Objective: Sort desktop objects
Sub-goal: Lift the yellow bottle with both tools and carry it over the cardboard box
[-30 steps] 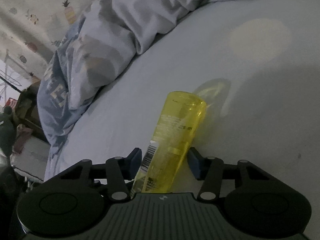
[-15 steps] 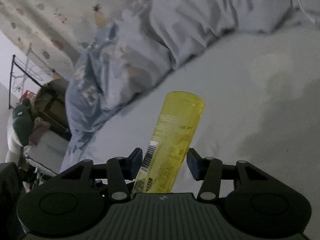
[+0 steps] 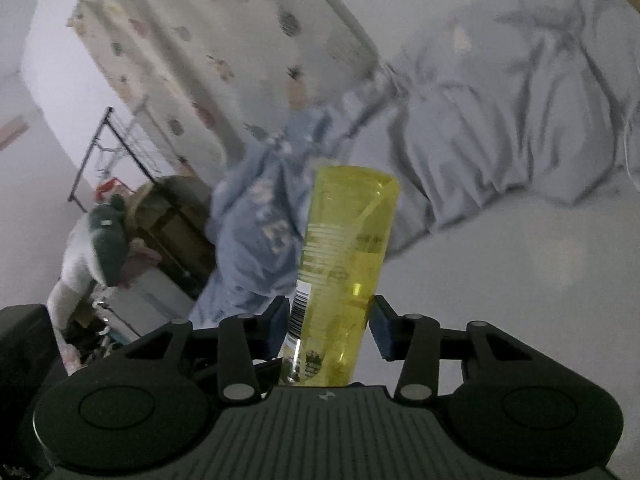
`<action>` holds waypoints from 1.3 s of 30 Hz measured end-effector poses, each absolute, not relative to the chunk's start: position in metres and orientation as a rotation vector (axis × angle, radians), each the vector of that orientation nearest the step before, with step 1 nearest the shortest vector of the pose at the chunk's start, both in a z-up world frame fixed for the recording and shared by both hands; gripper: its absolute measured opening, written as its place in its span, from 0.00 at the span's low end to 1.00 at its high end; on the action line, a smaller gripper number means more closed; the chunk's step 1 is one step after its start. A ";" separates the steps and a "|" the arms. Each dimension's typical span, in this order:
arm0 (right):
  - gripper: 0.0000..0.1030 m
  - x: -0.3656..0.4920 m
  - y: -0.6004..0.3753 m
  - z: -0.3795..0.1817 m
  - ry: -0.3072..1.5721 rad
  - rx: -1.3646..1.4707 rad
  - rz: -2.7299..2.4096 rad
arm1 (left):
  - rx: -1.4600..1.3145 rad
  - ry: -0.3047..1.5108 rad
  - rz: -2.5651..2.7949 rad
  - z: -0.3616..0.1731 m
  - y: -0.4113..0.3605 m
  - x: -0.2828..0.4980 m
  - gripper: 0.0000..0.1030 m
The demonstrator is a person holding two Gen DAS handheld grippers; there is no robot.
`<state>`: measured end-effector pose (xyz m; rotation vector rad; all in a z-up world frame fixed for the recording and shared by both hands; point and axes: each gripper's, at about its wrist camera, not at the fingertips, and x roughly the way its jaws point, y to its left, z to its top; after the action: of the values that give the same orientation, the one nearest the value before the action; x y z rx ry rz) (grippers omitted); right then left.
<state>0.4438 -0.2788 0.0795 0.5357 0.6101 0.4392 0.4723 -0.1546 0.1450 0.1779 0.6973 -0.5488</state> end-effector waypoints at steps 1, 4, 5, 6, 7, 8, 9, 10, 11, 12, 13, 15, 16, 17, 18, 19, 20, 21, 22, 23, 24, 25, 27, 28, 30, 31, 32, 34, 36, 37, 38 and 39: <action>0.42 0.437 -0.278 0.089 0.596 0.529 0.445 | 0.179 0.683 -0.548 0.157 -0.155 0.464 0.43; 0.41 0.414 -0.275 0.118 0.555 0.510 0.458 | 0.183 0.647 -0.548 0.188 -0.156 0.438 0.43; 0.41 0.406 -0.275 0.124 0.544 0.500 0.457 | 0.181 0.634 -0.549 0.197 -0.157 0.428 0.43; 0.41 0.399 -0.274 0.131 0.533 0.491 0.456 | 0.180 0.621 -0.551 0.206 -0.157 0.418 0.43; 0.41 0.392 -0.274 0.137 0.524 0.484 0.456 | 0.178 0.608 -0.553 0.215 -0.158 0.408 0.43; 0.41 0.385 -0.274 0.143 0.514 0.479 0.456 | 0.179 0.597 -0.553 0.222 -0.158 0.398 0.43; 0.41 0.378 -0.274 0.148 0.506 0.475 0.458 | 0.176 0.589 -0.555 0.231 -0.159 0.388 0.43; 0.41 0.371 -0.274 0.153 0.497 0.470 0.458 | 0.172 0.581 -0.555 0.236 -0.158 0.379 0.43; 0.41 0.364 -0.274 0.158 0.488 0.463 0.459 | 0.170 0.573 -0.556 0.242 -0.158 0.371 0.43; 0.41 0.357 -0.273 0.163 0.482 0.457 0.460 | 0.168 0.564 -0.557 0.248 -0.157 0.362 0.43; 0.41 0.351 -0.272 0.167 0.475 0.451 0.462 | 0.167 0.556 -0.558 0.253 -0.157 0.353 0.43; 0.41 0.339 -0.271 0.176 0.462 0.439 0.468 | 0.164 0.541 -0.562 0.264 -0.154 0.335 0.43; 0.41 0.333 -0.269 0.181 0.455 0.432 0.471 | 0.162 0.534 -0.565 0.269 -0.153 0.328 0.43; 0.41 0.326 -0.267 0.185 0.448 0.424 0.475 | 0.159 0.530 -0.566 0.273 -0.151 0.320 0.43; 0.41 0.320 -0.266 0.189 0.442 0.416 0.479 | 0.157 0.527 -0.567 0.277 -0.149 0.313 0.43; 0.40 0.314 -0.264 0.193 0.436 0.409 0.484 | 0.158 0.521 -0.567 0.281 -0.147 0.305 0.43; 0.40 0.307 -0.263 0.197 0.432 0.404 0.490 | 0.159 0.516 -0.568 0.286 -0.145 0.296 0.43; 0.40 0.301 -0.261 0.200 0.428 0.398 0.496 | 0.158 0.511 -0.567 0.289 -0.143 0.288 0.43; 0.40 0.295 -0.260 0.203 0.424 0.393 0.501 | 0.159 0.506 -0.567 0.292 -0.141 0.281 0.43; 0.40 0.289 -0.258 0.206 0.421 0.389 0.505 | 0.156 0.500 -0.568 0.294 -0.139 0.273 0.43; 0.40 0.283 -0.256 0.209 0.416 0.383 0.508 | 0.153 0.494 -0.568 0.297 -0.137 0.265 0.43; 0.40 0.277 -0.254 0.211 0.412 0.375 0.511 | 0.150 0.488 -0.569 0.299 -0.134 0.258 0.43; 0.40 0.266 -0.250 0.215 0.405 0.365 0.516 | 0.143 0.478 -0.568 0.303 -0.129 0.244 0.43; 0.40 0.258 -0.248 0.217 0.398 0.360 0.520 | 0.141 0.472 -0.569 0.304 -0.126 0.238 0.43; 0.40 0.250 -0.243 0.219 0.389 0.349 0.530 | 0.137 0.461 -0.570 0.307 -0.121 0.224 0.43; 0.40 0.245 -0.241 0.220 0.385 0.346 0.536 | 0.133 0.455 -0.570 0.308 -0.118 0.217 0.43; 0.40 0.241 -0.239 0.221 0.383 0.343 0.541 | 0.129 0.452 -0.571 0.308 -0.115 0.211 0.43; 0.40 0.231 -0.235 0.222 0.379 0.337 0.549 | 0.122 0.446 -0.570 0.308 -0.109 0.198 0.43; 0.40 0.223 -0.229 0.222 0.378 0.327 0.554 | 0.116 0.446 -0.567 0.307 -0.104 0.187 0.43; 0.40 0.220 -0.227 0.221 0.378 0.325 0.558 | 0.115 0.445 -0.565 0.306 -0.100 0.182 0.43; 0.40 0.216 -0.225 0.221 0.379 0.322 0.562 | 0.113 0.445 -0.564 0.305 -0.097 0.177 0.43; 0.40 0.212 -0.223 0.220 0.380 0.318 0.565 | 0.110 0.444 -0.563 0.304 -0.095 0.172 0.43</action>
<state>0.2121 -0.2225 0.2201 0.3182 0.3801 0.5655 0.1717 -0.0948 0.3043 0.1101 0.4439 -0.5625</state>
